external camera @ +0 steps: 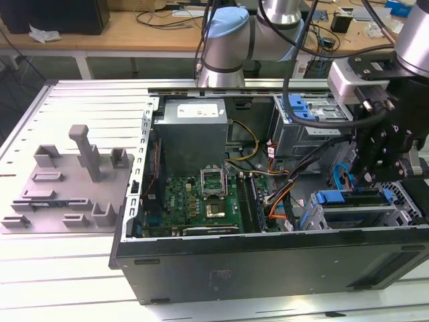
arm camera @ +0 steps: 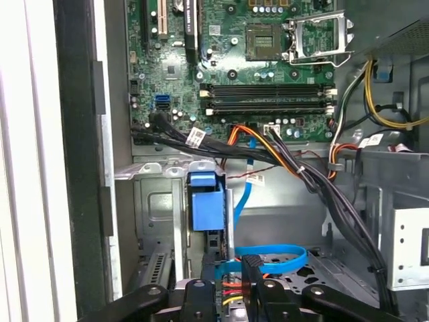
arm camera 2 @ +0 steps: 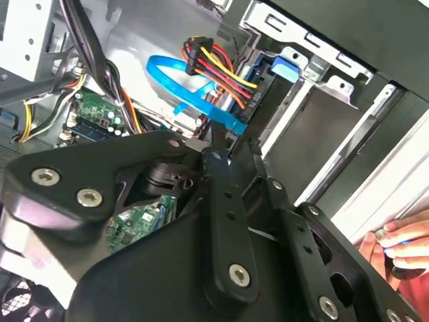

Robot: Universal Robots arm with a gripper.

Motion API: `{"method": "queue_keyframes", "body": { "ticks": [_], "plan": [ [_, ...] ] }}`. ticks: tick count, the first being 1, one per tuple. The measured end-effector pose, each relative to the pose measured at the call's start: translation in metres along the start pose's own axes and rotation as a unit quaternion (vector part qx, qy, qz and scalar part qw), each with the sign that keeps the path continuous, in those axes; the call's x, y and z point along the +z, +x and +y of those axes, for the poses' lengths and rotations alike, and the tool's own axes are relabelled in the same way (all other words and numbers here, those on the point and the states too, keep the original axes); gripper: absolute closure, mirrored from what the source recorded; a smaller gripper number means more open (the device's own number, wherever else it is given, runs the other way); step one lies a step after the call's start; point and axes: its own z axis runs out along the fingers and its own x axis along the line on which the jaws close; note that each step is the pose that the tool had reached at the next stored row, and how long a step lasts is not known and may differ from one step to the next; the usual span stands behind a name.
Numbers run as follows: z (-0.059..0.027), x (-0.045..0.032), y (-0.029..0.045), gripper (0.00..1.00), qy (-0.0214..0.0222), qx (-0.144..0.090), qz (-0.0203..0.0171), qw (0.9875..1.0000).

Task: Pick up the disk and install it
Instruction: 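Insert the second disk wire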

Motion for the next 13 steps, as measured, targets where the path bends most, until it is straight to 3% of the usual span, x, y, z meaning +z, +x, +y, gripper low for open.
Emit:
{"method": "queue_keyframes", "body": {
  "ticks": [1, 4, 13],
  "plan": [
    [0.0015, -0.0007, -0.0016, 0.72, 0.0018, 0.000, -0.0001, 1.0000],
    [0.0055, -0.0013, -0.0050, 0.89, 0.0054, 0.002, 0.0000, 1.0000],
    [0.0062, -0.0014, -0.0056, 0.89, 0.0058, 0.003, 0.0009, 1.0000]
  ]
}}
